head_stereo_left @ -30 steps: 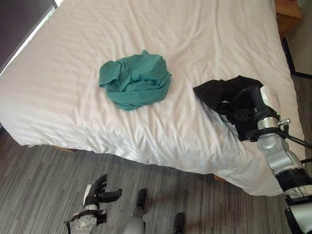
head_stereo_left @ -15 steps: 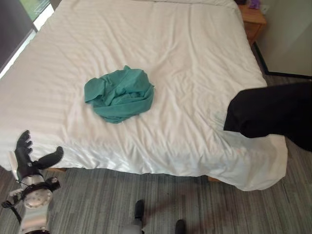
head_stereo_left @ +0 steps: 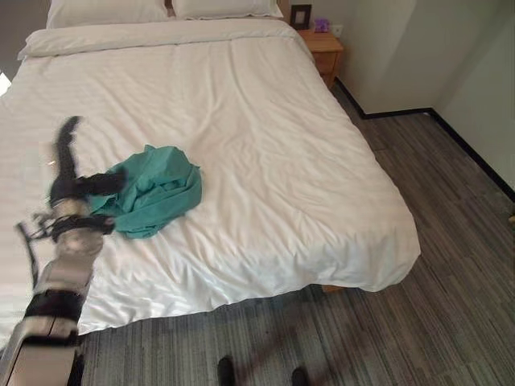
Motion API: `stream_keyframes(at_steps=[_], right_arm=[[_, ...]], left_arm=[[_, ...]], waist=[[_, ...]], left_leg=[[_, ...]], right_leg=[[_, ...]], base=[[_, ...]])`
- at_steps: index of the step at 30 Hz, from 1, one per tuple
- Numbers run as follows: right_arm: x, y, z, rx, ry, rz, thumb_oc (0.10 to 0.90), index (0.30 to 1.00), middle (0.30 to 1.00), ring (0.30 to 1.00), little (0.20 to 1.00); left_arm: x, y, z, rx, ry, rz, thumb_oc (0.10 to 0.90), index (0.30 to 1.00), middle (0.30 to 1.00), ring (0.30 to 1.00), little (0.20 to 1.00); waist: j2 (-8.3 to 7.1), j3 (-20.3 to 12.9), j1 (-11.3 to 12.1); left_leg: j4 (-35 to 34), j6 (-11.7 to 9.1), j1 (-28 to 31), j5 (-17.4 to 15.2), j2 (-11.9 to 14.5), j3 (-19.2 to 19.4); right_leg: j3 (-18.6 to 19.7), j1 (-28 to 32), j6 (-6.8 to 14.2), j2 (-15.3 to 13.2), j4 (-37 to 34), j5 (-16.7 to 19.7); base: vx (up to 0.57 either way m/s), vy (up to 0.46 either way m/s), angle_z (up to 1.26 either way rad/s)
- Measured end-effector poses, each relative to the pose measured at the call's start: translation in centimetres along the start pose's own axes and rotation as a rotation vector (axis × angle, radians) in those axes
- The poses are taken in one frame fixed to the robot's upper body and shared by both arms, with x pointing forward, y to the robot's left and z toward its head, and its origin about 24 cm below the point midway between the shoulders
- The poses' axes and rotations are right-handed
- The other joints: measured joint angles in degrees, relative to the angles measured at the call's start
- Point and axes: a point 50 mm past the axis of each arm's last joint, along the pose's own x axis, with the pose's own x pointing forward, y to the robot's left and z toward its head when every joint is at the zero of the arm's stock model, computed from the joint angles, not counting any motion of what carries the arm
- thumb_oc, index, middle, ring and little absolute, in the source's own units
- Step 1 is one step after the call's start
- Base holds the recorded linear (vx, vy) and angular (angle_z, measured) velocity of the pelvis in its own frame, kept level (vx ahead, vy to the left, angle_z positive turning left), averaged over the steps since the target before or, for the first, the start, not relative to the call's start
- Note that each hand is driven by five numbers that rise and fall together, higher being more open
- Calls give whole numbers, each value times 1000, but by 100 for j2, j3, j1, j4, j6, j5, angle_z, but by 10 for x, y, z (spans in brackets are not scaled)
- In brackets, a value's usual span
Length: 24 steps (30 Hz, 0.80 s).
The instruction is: Pick up bed clothes into laundry basket.
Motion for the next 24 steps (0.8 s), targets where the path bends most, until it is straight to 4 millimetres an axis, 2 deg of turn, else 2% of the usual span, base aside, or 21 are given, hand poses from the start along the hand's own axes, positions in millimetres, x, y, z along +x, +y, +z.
stream_keyframes(at_steps=[1,4,5,7,12,14,15,16,17,20,24], right_arm=[[-1,6,2,11,-4,18,400,300,300,300,300],[-1,7,4,1,-21,26,400,300,300,300,300],[0,8,10,-6,-41,26,400,300,300,300,300],[1,8,30,1,-103,20,400,300,300,300,300],[3,5,60,15,-179,15,400,300,300,300,300],[2,3,82,23,-224,12,400,300,300,300,300],[2,2,91,23,-244,14,400,300,300,300,300],[1,3,98,31,-259,17,400,300,300,300,300],[1,3,101,36,-267,17,400,300,300,300,300],[-1,2,115,45,-304,20,400,300,300,300,300],[-1,2,118,44,-315,35,400,300,300,300,300]], left_arm=[[2,-3,0,37,1,-19,800,900,900,900,900],[3,-12,-5,107,22,-68,800,900,900,900,900],[10,-19,-4,200,35,-110,800,900,900,900,900],[11,-18,-16,297,103,-135,800,900,900,900,900],[5,-31,-31,423,180,-219,800,900,900,900,900],[-4,-38,-44,478,265,-278,800,900,900,900,900],[-8,-45,-45,501,264,-292,800,900,900,900,900],[-10,-48,-45,529,249,-304,527,491,491,491,491],[-9,-48,-43,530,243,-302,400,300,300,300,300],[-7,-45,-43,521,247,-292,400,300,300,300,300],[-2,-39,-40,529,230,-273,400,300,300,300,300]], waist=[[-8,4,-97],[-52,30,-325],[-73,44,-239],[-161,79,-283],[-278,111,-243],[-312,107,-275],[-315,106,-226],[-337,97,-214],[-339,90,-197],[-347,77,-207],[-350,77,-212]], left_leg=[[18,2,-39,5,-14,61],[29,62,-50,3,-40,130],[31,73,-73,14,-28,139],[28,91,-129,-7,-10,294],[31,103,-300,-10,-12,316],[32,116,-435,0,-10,338],[32,117,-463,-1,21,385],[32,117,-481,-3,21,397],[30,117,-481,-4,19,398],[29,104,-472,-33,10,406],[28,103,-463,-30,10,404]], right_leg=[[15,-55,72,-20,1,104],[29,-138,107,-46,10,144],[1,-149,112,-34,23,185],[6,-297,119,-29,23,248],[-25,-504,114,-25,80,261],[-42,-675,114,-14,118,304],[-65,-732,141,12,116,368],[-96,-763,122,20,116,386],[-94,-765,122,17,120,386],[-90,-764,124,14,122,389],[-90,-756,124,9,122,389]], base=[[3,18,-30],[-44,45,-14],[-48,33,-21],[-41,23,-32],[-76,23,-3],[-90,43,-10],[-61,27,-17],[-56,37,-13],[-57,50,-5],[-38,57,-1],[-37,46,0]])
